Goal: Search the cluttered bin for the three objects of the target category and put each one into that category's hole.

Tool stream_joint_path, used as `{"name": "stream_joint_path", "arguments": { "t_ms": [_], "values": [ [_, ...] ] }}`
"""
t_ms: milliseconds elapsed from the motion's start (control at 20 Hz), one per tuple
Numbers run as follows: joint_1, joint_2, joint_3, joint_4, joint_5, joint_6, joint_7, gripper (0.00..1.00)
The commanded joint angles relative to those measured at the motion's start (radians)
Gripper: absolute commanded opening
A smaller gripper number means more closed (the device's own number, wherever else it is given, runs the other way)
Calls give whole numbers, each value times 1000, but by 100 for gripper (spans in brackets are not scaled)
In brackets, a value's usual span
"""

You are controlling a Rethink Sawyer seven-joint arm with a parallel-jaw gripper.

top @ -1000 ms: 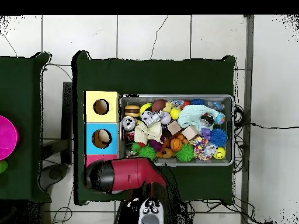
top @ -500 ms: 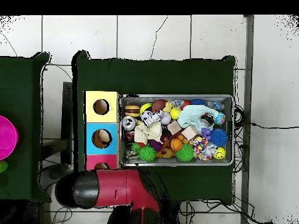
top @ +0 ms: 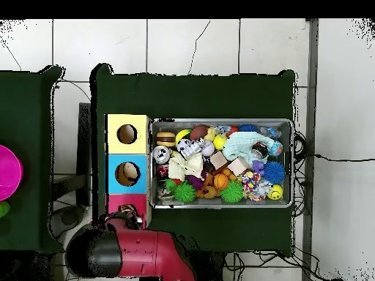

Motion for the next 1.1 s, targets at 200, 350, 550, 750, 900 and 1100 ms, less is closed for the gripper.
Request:
{"name": "stream_joint_path", "arguments": {
  "t_ms": [200, 350, 550, 750, 900, 1100],
  "values": [
    [8, 91, 54, 134, 15, -110, 193, 0],
    [9, 118, 58, 147, 23, -131, 196, 0],
    [11, 140, 68, 145, 48, -128, 211, 0],
    [-31, 197, 143, 152, 81, -243, 225, 0],
    [-13, 218, 141, 124, 91, -264, 242, 0],
    [-17, 233, 141, 98, 92, -287, 239, 0]
  ]
}}
